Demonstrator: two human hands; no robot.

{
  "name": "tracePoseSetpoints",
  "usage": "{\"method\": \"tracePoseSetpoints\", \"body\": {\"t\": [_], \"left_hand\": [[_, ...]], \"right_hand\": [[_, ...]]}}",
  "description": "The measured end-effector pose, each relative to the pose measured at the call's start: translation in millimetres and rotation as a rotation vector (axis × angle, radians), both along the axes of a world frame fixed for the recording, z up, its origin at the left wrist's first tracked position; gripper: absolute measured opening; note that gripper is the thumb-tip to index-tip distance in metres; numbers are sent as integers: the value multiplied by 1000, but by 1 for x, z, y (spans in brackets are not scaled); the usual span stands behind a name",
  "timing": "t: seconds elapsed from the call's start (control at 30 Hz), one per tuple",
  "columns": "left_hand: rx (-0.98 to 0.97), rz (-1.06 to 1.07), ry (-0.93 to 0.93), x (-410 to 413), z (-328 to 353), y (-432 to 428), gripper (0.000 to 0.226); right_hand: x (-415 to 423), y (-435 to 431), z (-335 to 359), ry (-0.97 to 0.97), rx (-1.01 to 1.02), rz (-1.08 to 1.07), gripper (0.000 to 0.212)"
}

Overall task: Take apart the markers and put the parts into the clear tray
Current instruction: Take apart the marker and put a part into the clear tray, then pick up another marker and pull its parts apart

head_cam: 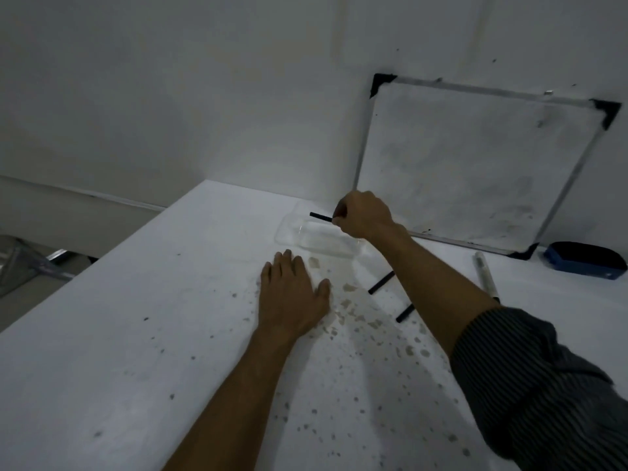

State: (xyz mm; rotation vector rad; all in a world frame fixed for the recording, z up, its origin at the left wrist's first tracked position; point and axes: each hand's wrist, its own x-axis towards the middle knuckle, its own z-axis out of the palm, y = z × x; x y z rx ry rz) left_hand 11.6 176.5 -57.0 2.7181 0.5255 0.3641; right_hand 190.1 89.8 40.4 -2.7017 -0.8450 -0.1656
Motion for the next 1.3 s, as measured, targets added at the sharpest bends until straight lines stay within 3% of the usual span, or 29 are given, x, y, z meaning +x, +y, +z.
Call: {"method": "tracePoseSetpoints", "body": {"t": [0.17, 0.37, 0.53, 0.67, 0.83, 0.97, 1.07, 1.2, 1.3], "left_hand": [[9, -2, -23, 2, -1, 0, 91], [-20, 4, -42, 1, 1, 1, 87], [-94, -48, -189, -5, 13, -6, 50], [-177, -267, -308, -20, 29, -43, 30], [-245, -504, -226, -27, 34, -112, 32], [-284, -526, -194, -37, 17, -146, 29], [-139, -568, -217, -41, 2, -149, 27], [-196, -554, -216, -42, 4, -144, 26], [-293, -531, -220, -45, 11, -145, 33]], "right_hand": [[17, 23, -16, 86, -121, -8, 27], [13, 7, -4, 157, 68, -14, 24], [-42, -59, 16, 171, 292, 37, 25], [-96, -134, 10, 151, 353, 30, 19], [-138, -222, -11, 130, 390, -84, 18], [-155, -274, -36, 25, 453, -292, 21], [-161, -296, -57, 67, 406, -426, 33], [-162, -301, -76, 99, 355, -471, 32], [-162, -297, -74, 94, 430, -448, 26]]}}
